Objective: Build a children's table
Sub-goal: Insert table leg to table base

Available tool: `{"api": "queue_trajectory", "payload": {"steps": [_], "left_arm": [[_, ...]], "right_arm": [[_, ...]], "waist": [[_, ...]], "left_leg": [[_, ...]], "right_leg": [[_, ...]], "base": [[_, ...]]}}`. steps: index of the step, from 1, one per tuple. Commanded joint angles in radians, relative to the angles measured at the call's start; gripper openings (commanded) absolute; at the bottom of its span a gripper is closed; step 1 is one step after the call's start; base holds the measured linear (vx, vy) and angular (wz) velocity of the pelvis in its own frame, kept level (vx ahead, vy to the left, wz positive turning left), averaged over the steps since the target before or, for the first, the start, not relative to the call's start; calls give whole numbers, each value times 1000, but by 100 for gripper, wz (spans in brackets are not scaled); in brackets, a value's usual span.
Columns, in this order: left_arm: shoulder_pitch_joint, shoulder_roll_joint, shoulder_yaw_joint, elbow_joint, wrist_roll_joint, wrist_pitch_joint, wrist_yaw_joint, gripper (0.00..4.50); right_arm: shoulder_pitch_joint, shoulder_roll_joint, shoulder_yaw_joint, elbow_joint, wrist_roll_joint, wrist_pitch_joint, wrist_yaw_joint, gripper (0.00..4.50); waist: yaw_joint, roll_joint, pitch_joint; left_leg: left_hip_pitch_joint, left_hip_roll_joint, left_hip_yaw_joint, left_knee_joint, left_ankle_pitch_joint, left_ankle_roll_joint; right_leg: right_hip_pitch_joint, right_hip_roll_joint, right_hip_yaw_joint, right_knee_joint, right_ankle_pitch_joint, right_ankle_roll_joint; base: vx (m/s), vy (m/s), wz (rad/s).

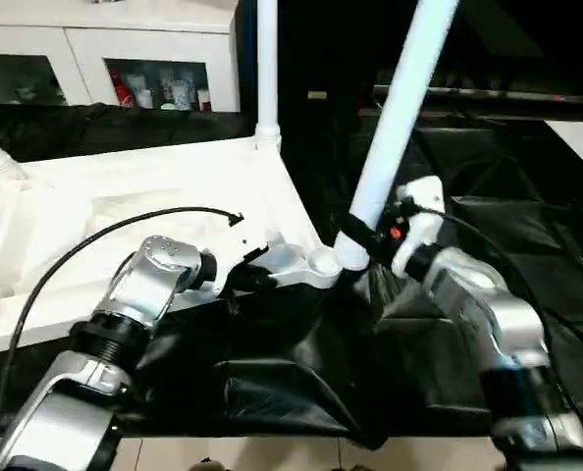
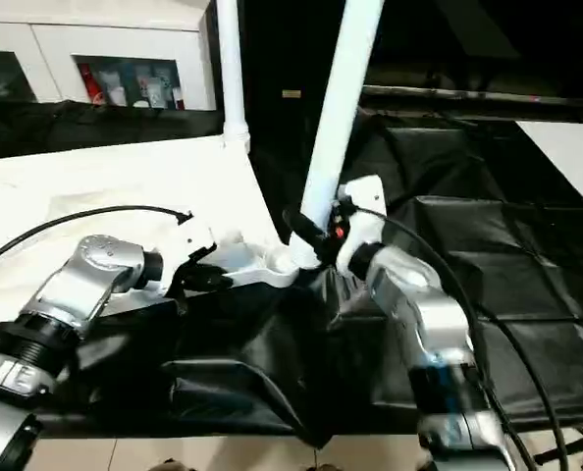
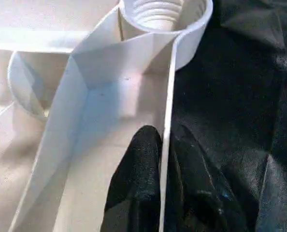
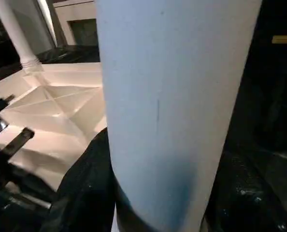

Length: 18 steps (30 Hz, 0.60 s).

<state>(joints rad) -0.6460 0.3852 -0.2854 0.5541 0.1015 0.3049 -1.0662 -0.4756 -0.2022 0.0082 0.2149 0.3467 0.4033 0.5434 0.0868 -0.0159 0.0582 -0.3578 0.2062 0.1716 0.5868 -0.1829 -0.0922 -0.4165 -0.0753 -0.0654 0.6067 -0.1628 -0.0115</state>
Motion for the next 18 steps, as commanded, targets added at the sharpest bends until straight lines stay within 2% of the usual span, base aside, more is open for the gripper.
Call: {"api": "queue_trajectory", "payload": {"steps": [1,2,6,8,10,11,18], "left_arm": [[12,9,-34,22,27,5,-11,7],[13,6,-37,19,26,6,-12,7],[14,-10,-20,3,5,3,3,0],[12,-32,8,-19,-26,25,29,0],[13,-34,11,-23,-29,27,34,0],[17,-39,19,-34,-37,31,37,0],[35,-38,22,-47,-41,39,41,0]], "right_arm": [[-41,13,-5,58,1,-15,17,191],[-68,20,5,143,-13,-32,33,191],[-96,31,19,237,-39,-66,40,191],[-115,48,28,266,-35,-63,58,191],[-118,51,31,266,-35,-63,62,191],[-125,57,36,279,-41,-76,71,191],[-155,78,35,357,-58,-117,84,191]], "waist": [[3,-2,-73],[1,-2,-74],[2,-2,-74],[2,-10,-74],[4,-8,-73],[3,-13,-71],[-2,-12,-72]], "left_leg": [[1,15,0,-68,-156,10],[1,14,2,-66,-148,10],[3,14,4,-64,-143,11],[1,15,4,-65,-135,19],[2,16,4,-65,-142,21],[1,17,3,-66,-149,21],[1,16,3,-66,-145,18]], "right_leg": [[61,-63,45,-64,-216,-183],[61,-62,45,-61,-192,-194],[61,-62,45,-57,-153,-225],[65,-60,44,-54,-150,-223],[63,-62,44,-57,-168,-219],[64,-64,44,-58,-191,-214],[62,-63,44,-58,-207,-206]], "base": [[0,0,0],[0,0,0],[0,0,0],[0,0,0],[0,0,0],[0,0,0],[0,0,0]]}}
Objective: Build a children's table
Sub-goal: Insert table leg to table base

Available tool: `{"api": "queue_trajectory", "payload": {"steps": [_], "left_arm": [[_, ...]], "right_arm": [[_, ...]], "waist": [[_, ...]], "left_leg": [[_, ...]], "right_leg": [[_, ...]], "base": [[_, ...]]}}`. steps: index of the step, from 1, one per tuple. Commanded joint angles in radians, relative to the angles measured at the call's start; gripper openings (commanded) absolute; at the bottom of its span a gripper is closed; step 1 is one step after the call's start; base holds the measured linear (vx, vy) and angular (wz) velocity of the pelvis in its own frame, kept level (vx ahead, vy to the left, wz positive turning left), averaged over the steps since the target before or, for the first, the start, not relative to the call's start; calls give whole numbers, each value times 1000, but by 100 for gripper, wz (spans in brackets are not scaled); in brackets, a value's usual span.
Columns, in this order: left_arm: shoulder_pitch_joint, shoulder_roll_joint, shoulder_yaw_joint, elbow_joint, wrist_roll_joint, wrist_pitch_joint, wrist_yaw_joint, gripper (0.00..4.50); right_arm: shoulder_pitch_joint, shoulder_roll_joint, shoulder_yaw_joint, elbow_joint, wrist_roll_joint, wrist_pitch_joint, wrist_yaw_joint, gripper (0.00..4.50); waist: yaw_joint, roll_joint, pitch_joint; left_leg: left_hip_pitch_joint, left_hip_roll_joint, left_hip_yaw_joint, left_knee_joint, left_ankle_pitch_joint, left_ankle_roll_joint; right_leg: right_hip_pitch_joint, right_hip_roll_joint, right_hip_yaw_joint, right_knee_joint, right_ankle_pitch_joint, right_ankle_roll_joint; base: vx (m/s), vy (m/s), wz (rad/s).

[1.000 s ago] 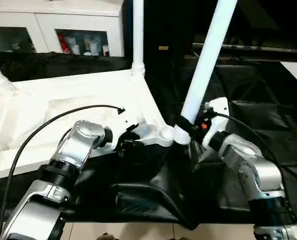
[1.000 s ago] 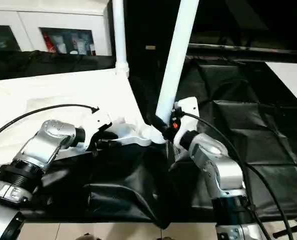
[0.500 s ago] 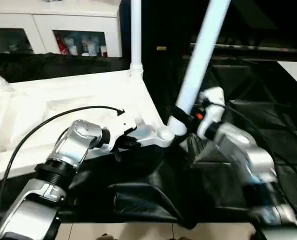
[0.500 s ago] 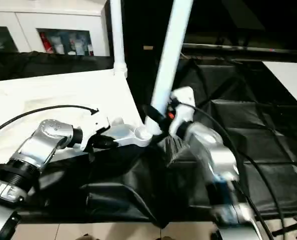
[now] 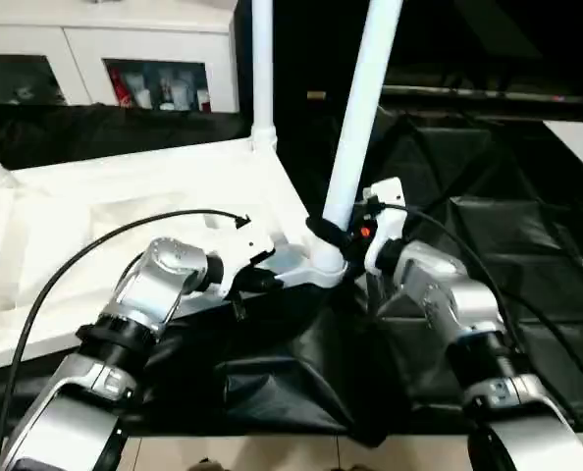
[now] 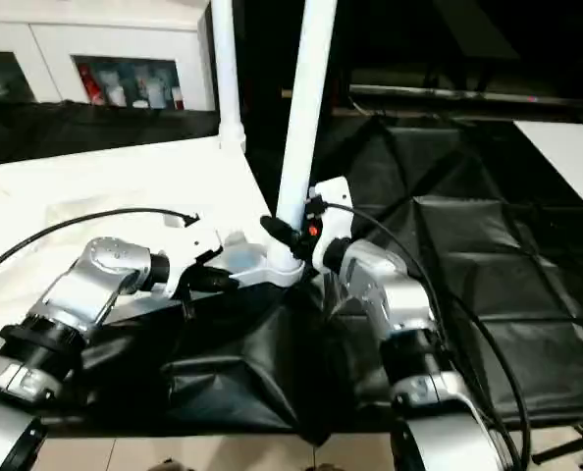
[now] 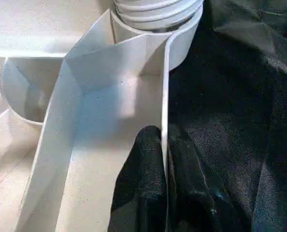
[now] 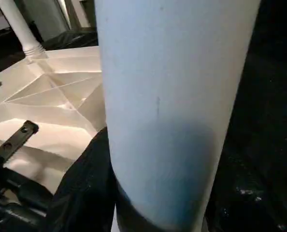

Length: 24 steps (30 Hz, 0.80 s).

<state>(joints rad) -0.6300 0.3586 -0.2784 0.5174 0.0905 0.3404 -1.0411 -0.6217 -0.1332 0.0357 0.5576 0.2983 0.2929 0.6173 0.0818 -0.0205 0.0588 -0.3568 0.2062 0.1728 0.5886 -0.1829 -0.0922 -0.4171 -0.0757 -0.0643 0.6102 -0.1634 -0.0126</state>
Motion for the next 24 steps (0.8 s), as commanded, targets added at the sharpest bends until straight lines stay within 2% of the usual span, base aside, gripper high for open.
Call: {"api": "queue_trajectory", "payload": {"steps": [1,6,8,11,13,18,20,24], "left_arm": [[19,-10,15,-8,-29,1,17,0],[22,-4,19,-23,-34,10,15,0],[21,-4,24,-24,-36,12,19,0],[15,-3,33,-17,-39,11,25,0],[15,-3,33,-17,-39,11,25,0],[6,-3,38,-15,-43,11,31,0],[2,-4,40,-12,-42,11,35,0],[-5,-1,42,-14,-44,15,34,0]], "right_arm": [[-11,11,8,18,-12,-17,11,191],[-24,24,-10,74,-10,-50,10,191],[-27,30,-26,106,0,-60,13,191],[-19,41,-59,168,21,-90,26,191],[-19,41,-59,169,22,-90,27,191],[32,71,-110,193,58,-138,46,191],[68,95,-136,206,71,-188,43,191],[118,124,-142,208,73,-256,42,191]], "waist": [[3,-10,-73],[0,-5,-73],[-2,-6,-72],[-4,-1,-73],[-5,-2,-72],[-1,4,-74],[-1,1,-74],[2,7,-72]], "left_leg": [[0,16,3,-67,-142,21],[0,15,2,-67,-151,21],[0,15,2,-67,-158,21],[2,17,1,-68,-168,23],[1,17,1,-68,-167,25],[0,17,1,-68,-166,29],[1,18,1,-68,-171,31],[3,19,-2,-72,-194,26]], "right_leg": [[62,-62,44,-62,-199,-205],[62,-63,44,-63,-207,-209],[61,-62,43,-64,-217,-208],[61,-63,43,-64,-213,-217],[62,-62,43,-63,-206,-220],[64,-63,43,-62,-185,-230],[62,-64,42,-62,-187,-232],[61,-64,41,-66,-211,-231]], "base": [[0,0,0],[0,0,0],[0,0,0],[0,0,0],[0,0,0],[0,0,0],[0,0,0],[0,0,0]]}}
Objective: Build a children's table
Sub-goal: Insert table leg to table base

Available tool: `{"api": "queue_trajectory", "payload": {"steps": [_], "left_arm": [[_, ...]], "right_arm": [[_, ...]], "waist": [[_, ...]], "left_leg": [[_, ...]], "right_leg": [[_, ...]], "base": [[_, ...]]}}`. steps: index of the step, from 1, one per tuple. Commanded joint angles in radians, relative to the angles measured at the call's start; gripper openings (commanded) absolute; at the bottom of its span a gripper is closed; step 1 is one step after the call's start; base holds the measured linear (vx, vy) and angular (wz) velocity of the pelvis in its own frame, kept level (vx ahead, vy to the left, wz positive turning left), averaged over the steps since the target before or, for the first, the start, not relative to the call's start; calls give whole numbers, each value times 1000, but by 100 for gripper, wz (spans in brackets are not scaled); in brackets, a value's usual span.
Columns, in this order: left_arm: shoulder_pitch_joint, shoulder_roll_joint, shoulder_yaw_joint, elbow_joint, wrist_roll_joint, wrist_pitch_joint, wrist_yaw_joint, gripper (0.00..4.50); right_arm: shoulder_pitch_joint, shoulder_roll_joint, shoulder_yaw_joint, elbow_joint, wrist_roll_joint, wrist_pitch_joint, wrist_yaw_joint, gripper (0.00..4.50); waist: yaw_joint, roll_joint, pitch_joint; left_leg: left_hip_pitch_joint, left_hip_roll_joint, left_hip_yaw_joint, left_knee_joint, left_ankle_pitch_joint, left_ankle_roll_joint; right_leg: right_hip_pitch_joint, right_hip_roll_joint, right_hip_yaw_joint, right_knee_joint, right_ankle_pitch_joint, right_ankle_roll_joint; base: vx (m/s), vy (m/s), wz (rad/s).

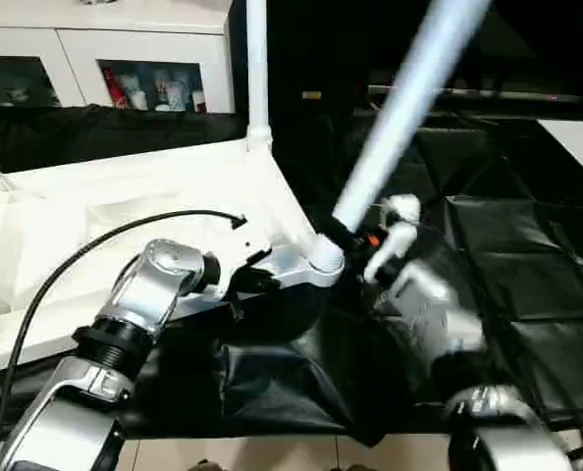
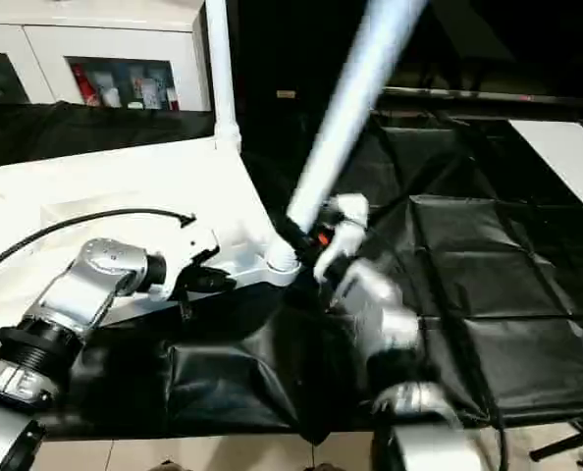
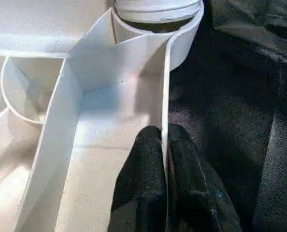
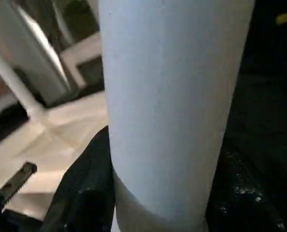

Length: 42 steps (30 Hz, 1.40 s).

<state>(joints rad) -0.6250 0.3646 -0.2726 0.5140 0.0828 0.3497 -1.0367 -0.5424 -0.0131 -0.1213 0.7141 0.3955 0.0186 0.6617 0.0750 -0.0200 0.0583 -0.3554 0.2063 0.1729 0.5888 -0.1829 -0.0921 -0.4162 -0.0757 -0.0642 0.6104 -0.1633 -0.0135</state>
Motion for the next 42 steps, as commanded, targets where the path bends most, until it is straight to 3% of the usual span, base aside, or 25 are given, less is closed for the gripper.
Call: {"api": "queue_trajectory", "payload": {"steps": [1,6,9,12,13,16,17,22,26,28,31,32,33,37,42], "left_arm": [[-11,-5,37,-10,-35,4,29,0],[-14,3,36,-11,-31,4,29,0],[-13,5,35,-16,-30,7,29,0],[-11,7,29,-16,-21,6,35,0],[-9,6,27,-16,-18,5,40,0],[-7,-1,27,-15,-17,7,50,0],[-4,-5,26,-18,-17,10,52,0],[7,-6,11,-28,-11,4,43,0],[21,1,-7,-48,-11,-16,14,0],[33,7,-23,-63,-7,-30,-6,0],[40,10,-28,-72,-7,-32,-12,0],[47,14,-32,-84,-10,-35,-24,0],[52,17,-34,-94,-13,-36,-32,0],[71,29,-50,-137,-39,-67,-95,0],[85,40,-72,-166,-43,-82,-136,0]], "right_arm": [[47,9,15,51,-27,0,-6,191],[83,31,5,55,-54,-117,-28,191],[104,22,46,53,-111,-185,-33,191],[150,-3,165,-2,-226,-238,-18,190],[154,-9,185,-16,-240,-227,-11,190],[154,-20,215,-36,-256,-198,14,190],[143,-28,229,-34,-265,-178,33,190],[89,-39,235,-8,-266,-131,56,190],[7,-59,234,35,-273,-105,85,190],[-54,-80,236,73,-274,-76,124,190],[-86,-90,237,102,-282,-65,147,190],[-110,-98,243,130,-293,-61,171,190],[-126,-102,244,150,-294,-45,191,190],[-174,-121,267,225,-309,-19,285,190],[-180,-139,285,266,-317,-46,368,190]], "waist": [[8,8,-70],[11,9,-70],[13,7,-69],[16,-5,-66],[15,-12,-64],[15,-12,-62],[13,-17,-61],[10,-16,-62],[-5,-18,-61],[-11,-24,-61],[-11,-22,-62],[-13,-30,-65],[-13,-31,-66],[-14,-30,-66],[-13,-24,-66]], "left_leg": [[2,19,-2,-73,-201,24],[1,19,-3,-76,-217,20],[1,19,-3,-76,-224,18],[-1,18,-4,-78,-213,22],[-3,17,-3,-79,-214,27],[-1,18,-5,-81,-234,28],[0,19,-4,-82,-243,26],[1,20,-5,-83,-250,24],[2,21,-8,-83,-281,17],[1,22,-9,-83,-279,18],[4,22,-5,-80,-265,22],[1,23,-5,-79,-254,24],[1,23,-5,-78,-245,27],[1,23,-3,-76,-223,37],[1,23,-3,-75,-218,40]], "right_leg": [[59,-63,41,-66,-217,-230],[59,-64,41,-68,-223,-230],[58,-66,41,-70,-238,-225],[60,-65,41,-71,-268,-203],[60,-64,42,-74,-290,-192],[57,-68,43,-80,-357,-171],[54,-67,44,-84,-373,-166],[53,-67,45,-81,-354,-171],[52,-67,43,-84,-382,-175],[54,-67,43,-82,-379,-179],[50,-66,45,-81,-349,-190],[54,-67,44,-77,-330,-198],[55,-67,44,-74,-321,-202],[55,-67,44,-72,-291,-212],[58,-67,43,-70,-269,-228]], "base": [[0,0,0],[0,0,0],[0,0,0],[0,0,0],[0,0,0],[0,0,0],[0,0,0],[0,0,0],[0,0,0],[0,0,0],[0,0,0],[0,0,0],[0,0,0],[0,0,0],[0,0,0]]}}
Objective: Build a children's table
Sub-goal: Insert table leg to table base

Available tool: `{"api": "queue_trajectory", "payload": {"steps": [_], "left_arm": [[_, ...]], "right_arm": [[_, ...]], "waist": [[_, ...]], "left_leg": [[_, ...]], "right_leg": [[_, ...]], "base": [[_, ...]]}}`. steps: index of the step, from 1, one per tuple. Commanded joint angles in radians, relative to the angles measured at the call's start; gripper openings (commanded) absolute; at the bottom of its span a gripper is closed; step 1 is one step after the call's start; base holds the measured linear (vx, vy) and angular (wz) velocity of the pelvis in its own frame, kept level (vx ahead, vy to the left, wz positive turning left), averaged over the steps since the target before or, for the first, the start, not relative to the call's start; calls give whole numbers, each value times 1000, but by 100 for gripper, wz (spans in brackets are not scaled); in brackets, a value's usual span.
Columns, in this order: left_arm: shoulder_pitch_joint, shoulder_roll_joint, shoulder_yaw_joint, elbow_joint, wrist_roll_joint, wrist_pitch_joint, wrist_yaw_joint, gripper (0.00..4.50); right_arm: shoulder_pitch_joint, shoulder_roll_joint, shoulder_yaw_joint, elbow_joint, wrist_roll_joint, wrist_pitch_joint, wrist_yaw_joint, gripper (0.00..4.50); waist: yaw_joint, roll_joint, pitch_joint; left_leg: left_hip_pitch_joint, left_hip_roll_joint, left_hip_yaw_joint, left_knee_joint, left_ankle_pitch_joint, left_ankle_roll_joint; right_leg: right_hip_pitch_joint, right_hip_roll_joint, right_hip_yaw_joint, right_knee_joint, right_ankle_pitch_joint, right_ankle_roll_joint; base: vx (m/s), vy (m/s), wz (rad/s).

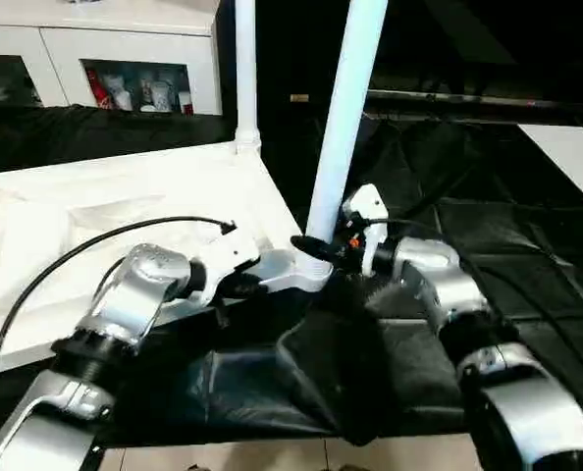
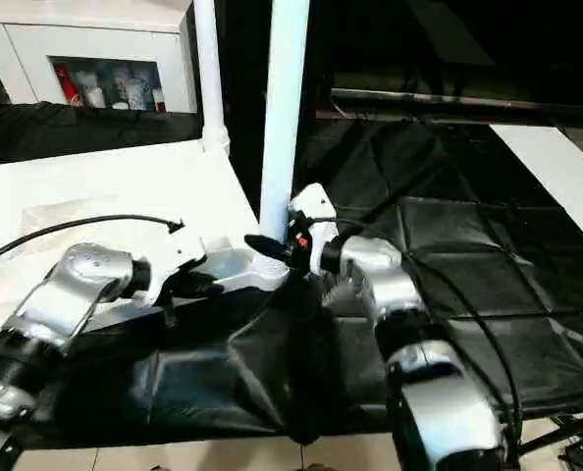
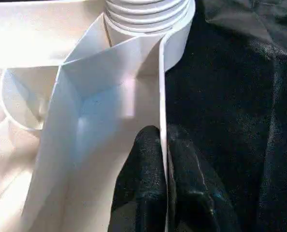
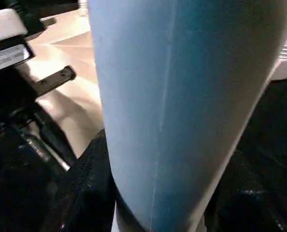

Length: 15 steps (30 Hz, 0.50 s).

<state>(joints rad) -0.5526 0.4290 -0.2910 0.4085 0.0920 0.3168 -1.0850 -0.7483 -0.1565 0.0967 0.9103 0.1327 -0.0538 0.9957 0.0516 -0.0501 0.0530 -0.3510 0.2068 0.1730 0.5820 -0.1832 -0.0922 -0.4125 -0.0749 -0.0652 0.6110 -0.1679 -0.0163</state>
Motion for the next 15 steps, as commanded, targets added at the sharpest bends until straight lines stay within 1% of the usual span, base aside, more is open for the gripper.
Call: {"api": "queue_trajectory", "payload": {"steps": [1,2,4,6,7,8,9,10,11,12,13,14,15], "left_arm": [[12,-24,-58,-65,-54,-55,-94,0],[12,-24,-58,-66,-54,-55,-94,0],[13,-22,-56,-70,-60,-65,-103,0],[13,-18,-54,-74,-72,-75,-123,0],[15,-14,-52,-78,-80,-86,-140,0],[17,-8,-51,-88,-98,-95,-173,0],[19,-3,-51,-98,-114,-99,-201,0],[20,0,-51,-104,-123,-96,-217,0],[21,12,-57,-120,-142,-82,-264,0],[21,14,-59,-122,-143,-81,-270,0],[19,31,-75,-131,-145,-75,-314,0],[19,31,-75,-131,-145,-75,-314,0],[12,35,-81,-119,-131,-90,-315,0]], "right_arm": [[33,-6,71,78,-58,13,64,190],[34,-6,71,78,-58,11,66,190],[52,-14,72,77,-59,-4,82,190],[69,-19,66,71,-50,-4,104,190],[79,-22,63,69,-47,-5,116,190],[94,-28,68,59,-45,-4,143,190],[106,-33,74,51,-46,-7,160,190],[112,-38,80,47,-48,-8,173,190],[127,-49,95,35,-52,-9,209,190],[129,-50,96,33,-53,-9,213,190],[140,-61,107,25,-57,-7,246,190],[140,-61,107,25,-57,-7,246,190],[147,-64,113,24,-66,-19,256,190]], "waist": [[11,8,-60],[13,6,-60],[16,6,-60],[17,6,-59],[17,11,-58],[17,13,-57],[17,12,-58],[16,11,-57],[16,10,-58],[18,10,-58],[18,14,-57],[16,13,-58],[17,20,-57]], "left_leg": [[-1,24,-2,-69,-224,41],[-1,24,-2,-69,-226,41],[0,25,-2,-70,-230,38],[2,25,-2,-71,-247,35],[3,25,-4,-73,-259,30],[4,25,-5,-74,-273,27],[5,25,-5,-74,-281,27],[5,26,-6,-76,-302,24],[5,26,-6,-76,-304,25],[5,26,-7,-76,-302,25],[6,28,-8,-78,-308,23],[6,28,-7,-78,-314,22],[8,28,-8,-79,-320,16]], "right_leg": [[52,-67,45,-71,-266,-226],[53,-67,44,-71,-263,-227],[53,-67,44,-71,-271,-227],[51,-66,44,-74,-294,-221],[50,-66,44,-75,-308,-218],[50,-65,44,-77,-320,-214],[50,-65,44,-79,-324,-212],[49,-64,44,-80,-347,-206],[50,-65,43,-81,-352,-205],[51,-66,43,-80,-353,-204],[48,-65,44,-80,-354,-206],[48,-64,43,-80,-354,-207],[46,-64,44,-80,-348,-210]], "base": [[0,0,0],[0,0,0],[0,0,0],[0,0,0],[0,0,0],[0,0,0],[0,0,0],[0,0,0],[0,0,0],[0,0,0],[0,0,0],[0,0,0],[0,0,0]]}}
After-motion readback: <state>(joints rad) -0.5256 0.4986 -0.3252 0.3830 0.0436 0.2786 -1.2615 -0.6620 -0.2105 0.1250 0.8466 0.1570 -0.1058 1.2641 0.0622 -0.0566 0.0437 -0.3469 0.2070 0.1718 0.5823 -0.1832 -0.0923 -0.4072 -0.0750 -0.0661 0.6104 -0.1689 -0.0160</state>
